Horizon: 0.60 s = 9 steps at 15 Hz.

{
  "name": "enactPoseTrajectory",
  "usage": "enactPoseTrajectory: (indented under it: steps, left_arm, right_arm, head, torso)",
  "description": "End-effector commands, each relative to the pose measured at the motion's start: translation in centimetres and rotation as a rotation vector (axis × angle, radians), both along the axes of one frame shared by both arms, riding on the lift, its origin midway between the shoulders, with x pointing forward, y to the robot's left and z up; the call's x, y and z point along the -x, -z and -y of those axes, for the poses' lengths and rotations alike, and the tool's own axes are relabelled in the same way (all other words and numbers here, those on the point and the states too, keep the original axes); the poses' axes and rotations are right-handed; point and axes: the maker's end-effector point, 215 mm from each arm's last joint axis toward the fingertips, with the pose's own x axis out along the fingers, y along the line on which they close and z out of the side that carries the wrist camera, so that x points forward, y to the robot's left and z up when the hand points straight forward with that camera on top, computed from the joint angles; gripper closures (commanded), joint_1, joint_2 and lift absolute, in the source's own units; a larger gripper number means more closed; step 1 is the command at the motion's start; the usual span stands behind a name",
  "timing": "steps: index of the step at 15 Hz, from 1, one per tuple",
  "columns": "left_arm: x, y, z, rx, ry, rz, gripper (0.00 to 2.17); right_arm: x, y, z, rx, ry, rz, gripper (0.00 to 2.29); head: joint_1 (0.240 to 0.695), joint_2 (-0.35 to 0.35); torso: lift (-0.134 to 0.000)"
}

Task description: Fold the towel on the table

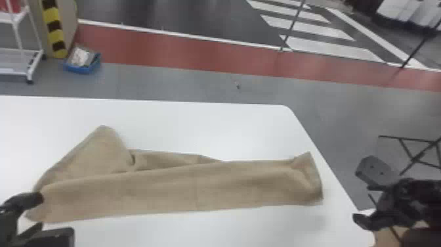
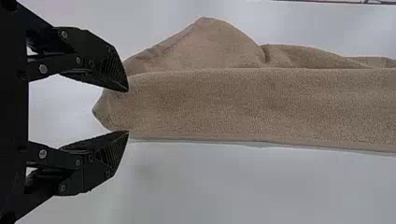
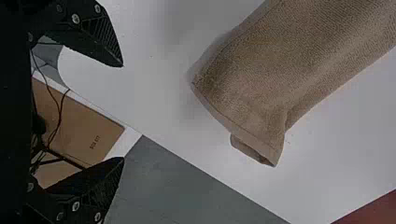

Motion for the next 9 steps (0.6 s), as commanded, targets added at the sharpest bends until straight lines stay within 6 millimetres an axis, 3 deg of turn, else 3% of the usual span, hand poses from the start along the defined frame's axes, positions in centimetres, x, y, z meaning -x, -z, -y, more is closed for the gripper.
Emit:
enactPoseTrajectory:
  steps: [1,3,9]
  left_arm:
    - [0.18,0.14,-1.10,-0.032,-0.030,0.005,0.58]
    - [0.27,0.27,-1.88,-0.066,-0.031,0.012,0.57]
    - [0.29,0.61,-1.39,-0.158,-0.008,0.092,0.57]
  right_arm:
    - [0.06,-0.07,0.12,0.001,0.003,0.001,0.19]
    - [0.11,-0.13,0.25,0.002,0.005,0.002,0.19]
    - [0.39,-0.08,0.42,-0.001,0.014,0.002,0.19]
  head:
    - [0.695,-0.350]
    - [0.695,-0.350]
    - [0.695,-0.350]
  torso:
    - [-0.124]
    - [-0.124]
    - [-0.124]
